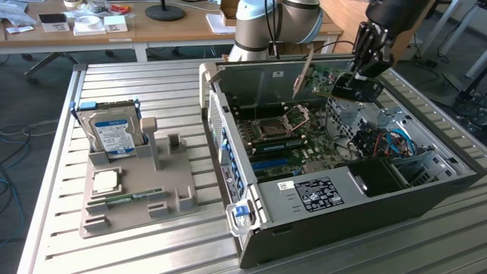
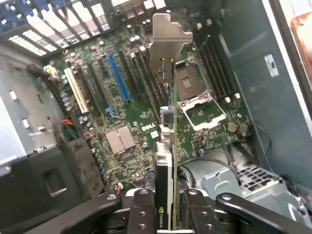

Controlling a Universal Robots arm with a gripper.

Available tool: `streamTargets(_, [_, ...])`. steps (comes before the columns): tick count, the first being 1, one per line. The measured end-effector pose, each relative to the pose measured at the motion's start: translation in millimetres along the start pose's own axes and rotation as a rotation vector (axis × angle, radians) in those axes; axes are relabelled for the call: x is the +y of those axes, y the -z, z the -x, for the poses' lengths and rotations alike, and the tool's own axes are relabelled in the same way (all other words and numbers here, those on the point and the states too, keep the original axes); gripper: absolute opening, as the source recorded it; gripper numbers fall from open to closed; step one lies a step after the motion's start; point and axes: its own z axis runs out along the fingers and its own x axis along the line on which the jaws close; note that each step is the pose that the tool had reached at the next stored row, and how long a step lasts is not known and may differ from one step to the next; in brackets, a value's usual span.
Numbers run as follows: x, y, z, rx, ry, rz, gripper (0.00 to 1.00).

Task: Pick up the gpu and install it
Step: 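Insert the gpu into the slot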

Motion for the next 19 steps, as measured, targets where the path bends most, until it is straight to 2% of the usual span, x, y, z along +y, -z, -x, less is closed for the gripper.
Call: streamTargets(19, [-0.1,-2.3,-0.1,0.0125,0.329,0.0156,0.27])
